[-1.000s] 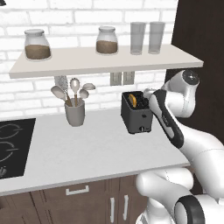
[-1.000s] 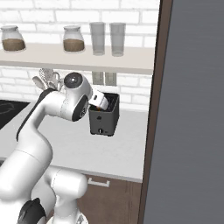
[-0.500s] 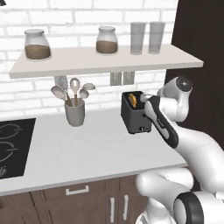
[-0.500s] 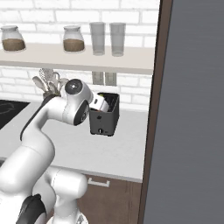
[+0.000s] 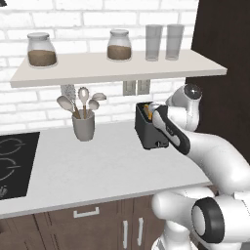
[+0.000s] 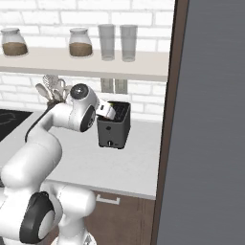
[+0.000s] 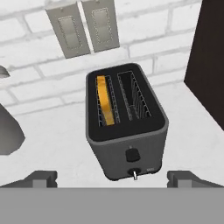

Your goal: Start the toaster. Once the lever pops up, take the bread to the plate on the dining counter.

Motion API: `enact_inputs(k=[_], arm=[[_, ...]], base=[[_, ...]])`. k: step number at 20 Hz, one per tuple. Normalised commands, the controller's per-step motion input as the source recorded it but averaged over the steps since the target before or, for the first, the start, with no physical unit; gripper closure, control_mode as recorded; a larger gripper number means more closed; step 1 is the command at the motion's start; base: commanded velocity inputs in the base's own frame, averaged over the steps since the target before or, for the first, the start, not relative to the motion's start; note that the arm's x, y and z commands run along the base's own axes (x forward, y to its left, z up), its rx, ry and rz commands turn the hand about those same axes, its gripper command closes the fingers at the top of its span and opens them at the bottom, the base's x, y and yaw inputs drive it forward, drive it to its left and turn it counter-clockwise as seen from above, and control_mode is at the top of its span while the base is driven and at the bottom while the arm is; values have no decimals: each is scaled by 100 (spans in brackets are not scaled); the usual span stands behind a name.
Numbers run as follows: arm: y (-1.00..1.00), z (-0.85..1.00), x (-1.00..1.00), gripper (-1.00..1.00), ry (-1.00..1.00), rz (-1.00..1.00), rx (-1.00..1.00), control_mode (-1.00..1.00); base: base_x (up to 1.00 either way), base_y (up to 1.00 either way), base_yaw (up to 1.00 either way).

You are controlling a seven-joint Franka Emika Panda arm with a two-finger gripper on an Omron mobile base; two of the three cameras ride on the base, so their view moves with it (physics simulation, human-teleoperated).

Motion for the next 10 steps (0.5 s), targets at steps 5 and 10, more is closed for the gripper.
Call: enact_inputs(k=[5,10], arm=[[8,-17,24,-100,5,2,0,-100],[0,-38,22,-100,0,0,0,-100]], base=[[0,0,0],[0,0,0]])
